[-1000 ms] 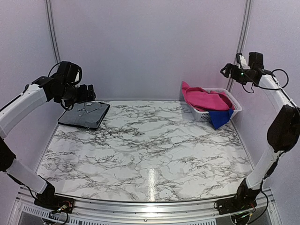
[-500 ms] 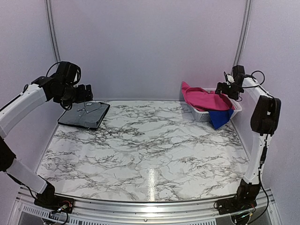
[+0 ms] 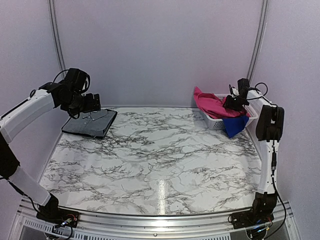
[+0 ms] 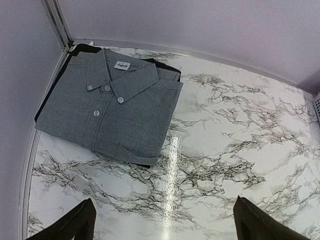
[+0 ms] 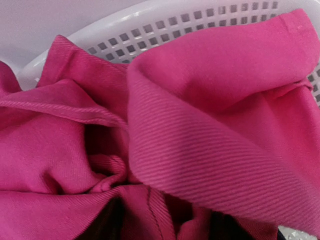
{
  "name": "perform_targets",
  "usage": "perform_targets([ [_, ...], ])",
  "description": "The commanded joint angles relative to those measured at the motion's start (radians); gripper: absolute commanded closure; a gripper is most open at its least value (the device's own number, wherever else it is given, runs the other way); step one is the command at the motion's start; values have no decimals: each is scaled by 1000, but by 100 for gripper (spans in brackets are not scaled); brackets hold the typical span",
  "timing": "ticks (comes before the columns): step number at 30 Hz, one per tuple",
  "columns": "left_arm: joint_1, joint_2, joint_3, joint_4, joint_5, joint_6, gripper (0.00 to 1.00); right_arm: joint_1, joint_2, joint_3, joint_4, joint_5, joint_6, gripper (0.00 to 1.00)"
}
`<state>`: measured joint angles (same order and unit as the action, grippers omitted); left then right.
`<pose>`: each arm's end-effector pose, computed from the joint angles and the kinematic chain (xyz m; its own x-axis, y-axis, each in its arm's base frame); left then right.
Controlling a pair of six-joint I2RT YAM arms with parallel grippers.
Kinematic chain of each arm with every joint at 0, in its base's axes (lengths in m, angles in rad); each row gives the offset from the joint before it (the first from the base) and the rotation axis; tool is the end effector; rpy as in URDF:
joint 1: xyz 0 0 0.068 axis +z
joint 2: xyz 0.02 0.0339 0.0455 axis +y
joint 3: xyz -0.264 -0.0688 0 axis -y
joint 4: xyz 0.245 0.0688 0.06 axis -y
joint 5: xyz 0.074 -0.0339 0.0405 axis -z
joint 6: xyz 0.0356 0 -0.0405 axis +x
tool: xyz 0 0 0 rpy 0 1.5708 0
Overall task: Fold and stack the mixed laundry pile
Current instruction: Pick up the crumpled trousers from the bin.
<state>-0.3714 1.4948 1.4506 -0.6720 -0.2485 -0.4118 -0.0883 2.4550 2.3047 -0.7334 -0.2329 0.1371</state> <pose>0.3099 -0.1113 0.3546 -0.6322 -0.1701 -0.7559 -0.0809 0.9848 -0.1539 0.5429 -0.0398 0.2195 -0.7711 0.2018 -0.6040 0.0458 0.9636 0.2634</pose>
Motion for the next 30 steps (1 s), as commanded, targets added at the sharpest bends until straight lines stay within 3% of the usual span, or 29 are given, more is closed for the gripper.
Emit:
perform_targets([
  [1, 10, -16, -21, -29, -26, -8, 1, 32, 13, 36, 52, -148, 34, 85],
  [3, 10, -22, -25, -31, -31, -8, 1, 30, -30, 40, 86, -166, 47, 100],
  [18, 17, 34, 36, -27, -28, -40, 1, 37, -397, 35, 497, -459, 338, 100],
  [30, 20, 68, 80, -13, -8, -64, 1, 285, -526, 187, 797, -546, 570, 100],
])
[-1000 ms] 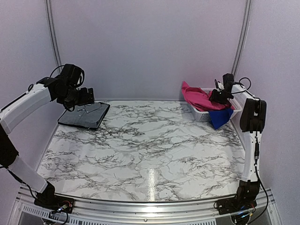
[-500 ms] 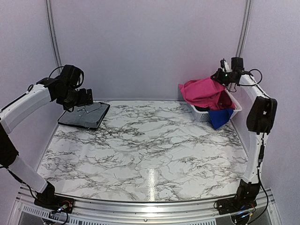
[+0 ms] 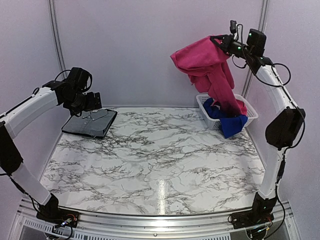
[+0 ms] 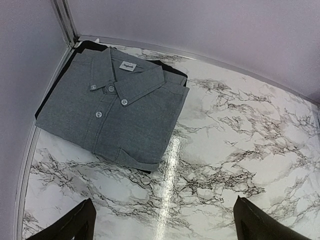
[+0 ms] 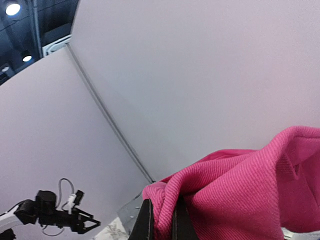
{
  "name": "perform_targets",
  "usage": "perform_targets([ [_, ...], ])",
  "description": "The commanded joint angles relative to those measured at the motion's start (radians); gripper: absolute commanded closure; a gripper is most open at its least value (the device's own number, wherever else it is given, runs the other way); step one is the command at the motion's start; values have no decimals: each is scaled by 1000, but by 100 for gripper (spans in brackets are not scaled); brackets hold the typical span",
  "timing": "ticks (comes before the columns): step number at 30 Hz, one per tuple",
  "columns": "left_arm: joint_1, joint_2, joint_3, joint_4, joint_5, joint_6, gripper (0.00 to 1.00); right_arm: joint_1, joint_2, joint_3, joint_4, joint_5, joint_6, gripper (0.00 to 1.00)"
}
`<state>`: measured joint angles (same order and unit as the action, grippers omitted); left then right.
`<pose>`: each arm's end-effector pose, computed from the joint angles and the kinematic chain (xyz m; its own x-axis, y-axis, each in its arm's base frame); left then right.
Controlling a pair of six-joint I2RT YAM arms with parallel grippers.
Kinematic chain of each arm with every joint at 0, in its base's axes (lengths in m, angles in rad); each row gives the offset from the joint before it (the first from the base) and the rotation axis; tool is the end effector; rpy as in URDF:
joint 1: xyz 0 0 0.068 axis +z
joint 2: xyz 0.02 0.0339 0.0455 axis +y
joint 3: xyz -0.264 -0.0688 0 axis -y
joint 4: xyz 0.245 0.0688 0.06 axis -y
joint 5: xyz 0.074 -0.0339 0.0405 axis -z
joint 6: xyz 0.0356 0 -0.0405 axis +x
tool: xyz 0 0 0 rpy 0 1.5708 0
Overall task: Fold and stack the mixed laundry pile
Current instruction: Pick up the crumpled trousers from the bin, then place the crumpled trousers at the center of the board.
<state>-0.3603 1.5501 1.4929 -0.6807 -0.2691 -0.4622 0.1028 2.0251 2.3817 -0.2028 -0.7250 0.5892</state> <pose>0.3240 -0.1120 0.3505 -0.6330 -0.2209 -0.7420 -0.1413 0.9753 -0.1698 0.4392 0.0690 0.5079 -0.2782 0.3894 -0.8780 -0.6905 0.5544 0.4647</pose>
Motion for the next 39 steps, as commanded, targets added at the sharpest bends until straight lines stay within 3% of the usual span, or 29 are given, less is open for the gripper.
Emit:
perform_targets([
  [1, 9, 15, 41, -2, 14, -16, 1, 122, -99, 129, 284, -51, 135, 100],
  [8, 11, 21, 65, 14, 36, -27, 1, 309, -128, 198, 438, 21, 232, 100],
  [16, 16, 8, 61, 30, 41, -39, 1, 346, -180, 168, 545, 42, 295, 100],
  [19, 17, -1, 48, 44, 61, -42, 1, 296, -235, 19, 511, 23, 262, 100],
  [23, 18, -49, -26, 125, 145, -11, 1, 223, -361, -348, 491, 36, 225, 100],
  [25, 18, -86, -74, 169, 177, 10, 1, 196, -431, -508, 398, 48, 161, 100],
  [27, 17, -120, -120, 212, 215, 40, 1, 181, -503, -666, 239, 65, 49, 90],
  [30, 10, -151, -183, 247, 305, 97, 1, 176, -624, -908, -129, 193, -114, 54],
  [33, -26, -153, -238, 256, 348, 148, 1, 166, -799, -1134, -291, 431, -162, 21],
  [36, -109, -119, -285, 269, 353, 191, 1, 149, -876, -1229, -345, 517, -200, 15],
  [39, -189, -55, -297, 295, 358, 197, 1, 169, -829, -1229, -393, 469, -256, 15],
])
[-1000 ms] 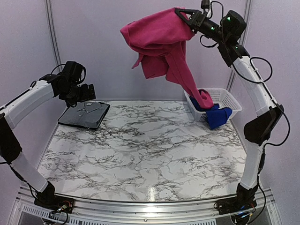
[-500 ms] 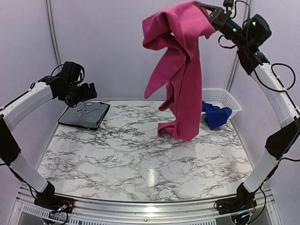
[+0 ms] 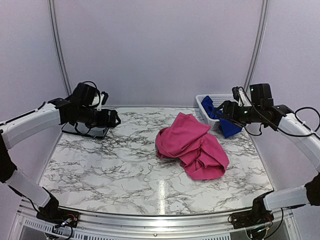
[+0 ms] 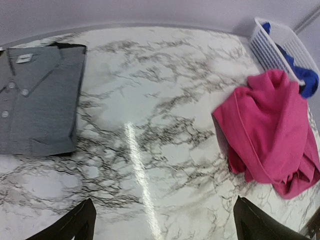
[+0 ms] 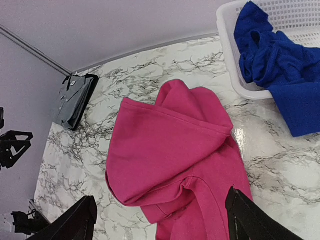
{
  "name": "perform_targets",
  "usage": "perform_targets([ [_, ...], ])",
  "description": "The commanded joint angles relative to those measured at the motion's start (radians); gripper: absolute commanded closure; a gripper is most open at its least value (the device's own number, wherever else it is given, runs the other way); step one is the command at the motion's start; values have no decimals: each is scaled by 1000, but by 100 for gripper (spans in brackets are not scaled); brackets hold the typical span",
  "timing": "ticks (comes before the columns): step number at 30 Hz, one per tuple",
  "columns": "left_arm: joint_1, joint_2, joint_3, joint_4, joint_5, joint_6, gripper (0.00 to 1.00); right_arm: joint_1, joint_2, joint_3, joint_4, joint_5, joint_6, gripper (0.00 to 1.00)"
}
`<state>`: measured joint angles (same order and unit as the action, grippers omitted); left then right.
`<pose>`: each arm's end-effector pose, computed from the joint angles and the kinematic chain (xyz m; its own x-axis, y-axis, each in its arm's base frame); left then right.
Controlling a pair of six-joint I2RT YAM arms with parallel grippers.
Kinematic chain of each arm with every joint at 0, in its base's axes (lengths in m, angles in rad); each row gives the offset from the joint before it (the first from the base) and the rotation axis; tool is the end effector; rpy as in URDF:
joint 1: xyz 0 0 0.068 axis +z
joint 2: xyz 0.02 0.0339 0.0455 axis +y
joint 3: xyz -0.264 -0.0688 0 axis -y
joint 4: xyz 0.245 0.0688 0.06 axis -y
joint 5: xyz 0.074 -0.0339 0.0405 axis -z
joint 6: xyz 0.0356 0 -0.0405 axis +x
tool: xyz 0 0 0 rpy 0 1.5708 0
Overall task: Fold and stack the mixed laundry pile
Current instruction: Place the crumpled trousers at the center of the board, then pick up the crumpled trousers from the center of the board.
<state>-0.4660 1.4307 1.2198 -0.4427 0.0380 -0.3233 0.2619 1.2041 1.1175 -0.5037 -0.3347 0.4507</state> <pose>0.2873 -0.1460 0.3157 -0.6663 -0.0203 -0.7454 0.2787 0.9204 -0.2741 0.2520 0.0797 0.3386 -0.7053 0.2369 -0.6682 -0.2232 0.8204 0.5265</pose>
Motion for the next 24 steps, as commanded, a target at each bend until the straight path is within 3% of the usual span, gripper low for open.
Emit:
perform_targets([
  [1, -100, 85, -25, 70, 67, 56, 1, 29, 14, 30, -97, 52, -133, 16],
  [6, -192, 194, 10, 116, 123, 40, 2, 198, 142, 20, -62, 22, -183, 15],
  [9, -204, 215, 9, 142, 114, -13, 4, 302, 261, 96, -64, 77, -242, 13],
  [16, -105, 117, -101, 222, 75, -165, 2, 549, 631, 466, -219, 329, -394, 11],
  [24, -14, -9, -183, 195, 6, -199, 2, 600, 1045, 864, -465, 582, -363, 14],
])
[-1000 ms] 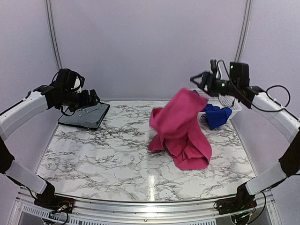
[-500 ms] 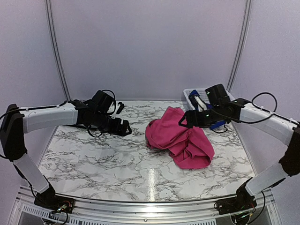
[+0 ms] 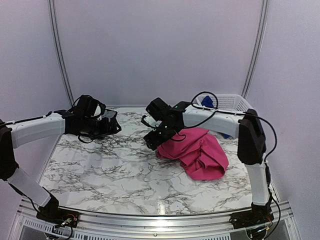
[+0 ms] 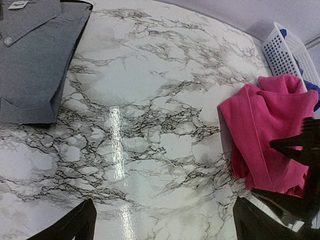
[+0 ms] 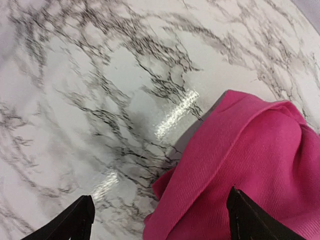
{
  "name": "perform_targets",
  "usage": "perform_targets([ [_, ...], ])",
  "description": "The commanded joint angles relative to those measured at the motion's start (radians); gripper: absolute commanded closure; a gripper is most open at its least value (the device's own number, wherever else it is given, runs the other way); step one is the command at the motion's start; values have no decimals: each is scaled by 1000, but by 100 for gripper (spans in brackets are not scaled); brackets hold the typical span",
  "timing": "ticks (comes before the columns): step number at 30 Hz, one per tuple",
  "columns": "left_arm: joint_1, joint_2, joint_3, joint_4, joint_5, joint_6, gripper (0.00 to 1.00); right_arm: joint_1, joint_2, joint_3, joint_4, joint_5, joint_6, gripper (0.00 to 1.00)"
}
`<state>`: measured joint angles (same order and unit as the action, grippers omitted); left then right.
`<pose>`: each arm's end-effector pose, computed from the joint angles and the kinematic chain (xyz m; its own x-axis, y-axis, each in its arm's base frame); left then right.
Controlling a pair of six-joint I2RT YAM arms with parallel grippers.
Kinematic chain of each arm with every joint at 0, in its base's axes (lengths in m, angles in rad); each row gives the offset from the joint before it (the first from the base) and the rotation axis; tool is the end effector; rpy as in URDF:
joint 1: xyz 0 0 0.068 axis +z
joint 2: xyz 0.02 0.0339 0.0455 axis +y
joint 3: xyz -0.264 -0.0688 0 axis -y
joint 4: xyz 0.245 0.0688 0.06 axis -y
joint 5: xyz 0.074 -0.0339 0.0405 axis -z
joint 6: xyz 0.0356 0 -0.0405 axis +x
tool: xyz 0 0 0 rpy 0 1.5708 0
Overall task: Fold and stack the mixed laundry pile
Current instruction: Pick up the crumpled trousers from the center of the board.
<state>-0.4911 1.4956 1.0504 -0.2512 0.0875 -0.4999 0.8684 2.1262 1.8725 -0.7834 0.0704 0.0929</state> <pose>0.2905 -0.1589 0.2552 -0.7500 -0.1404 -0.6464 0.1931 0.8882 -0.4169 0.3037 0.3549 0.2401 -0.6223 -0.5920 -0.5121 -0.6835 0.7298 -0.0131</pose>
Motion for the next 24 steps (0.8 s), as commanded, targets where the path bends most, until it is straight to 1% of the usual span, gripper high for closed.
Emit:
perform_targets([
  [1, 12, -83, -12, -10, -54, -11, 2, -7, 150, 126, -207, 205, -3, 15],
  [3, 13, -95, -9, -36, -80, 6, 2, -7, 182, 131, -221, 245, -5, 17],
  [4, 13, -100, -10, -41, -82, 9, 2, -7, 190, 131, -221, 261, -5, 20],
  [5, 13, -103, -14, -43, -83, 14, 2, -8, 196, 133, -219, 265, -6, 27],
  [6, 13, -104, -16, -45, -83, 17, 2, -9, 199, 141, -215, 252, -9, 37],
  [7, 13, -106, -18, -46, -96, 21, 2, -10, 199, 158, -211, 233, -13, 51],
  [8, 13, -108, -23, -45, -109, 22, 2, -9, 199, 184, -207, 203, -16, 75],
  [9, 13, -112, -28, -45, -117, 25, 2, -10, 198, 223, -206, 150, -14, 94],
  [10, 14, -118, -35, -45, -126, 27, 2, -10, 196, 263, -202, 98, -13, 100],
  [13, 18, -144, -60, -33, -153, 37, 2, -9, 150, 383, -126, -166, 5, 100],
  [15, 24, -163, -76, -14, -151, 48, 2, -10, 87, 414, -4, -353, 59, 100],
  [17, 26, -177, -88, 5, -133, 62, 2, -13, 27, 401, 121, -502, 128, 100],
  [18, 26, -182, -94, 16, -119, 69, 2, -18, -12, 370, 186, -572, 159, 100],
  [20, 26, -192, -106, 42, -93, 81, 4, -35, -109, 269, 337, -640, 243, 100],
  [22, 26, -206, -129, 78, -41, 85, 5, -70, -240, 93, 539, -685, 358, 100],
  [24, 24, -233, -168, 133, -4, 89, 6, -134, -390, -121, 717, -677, 456, 100],
])
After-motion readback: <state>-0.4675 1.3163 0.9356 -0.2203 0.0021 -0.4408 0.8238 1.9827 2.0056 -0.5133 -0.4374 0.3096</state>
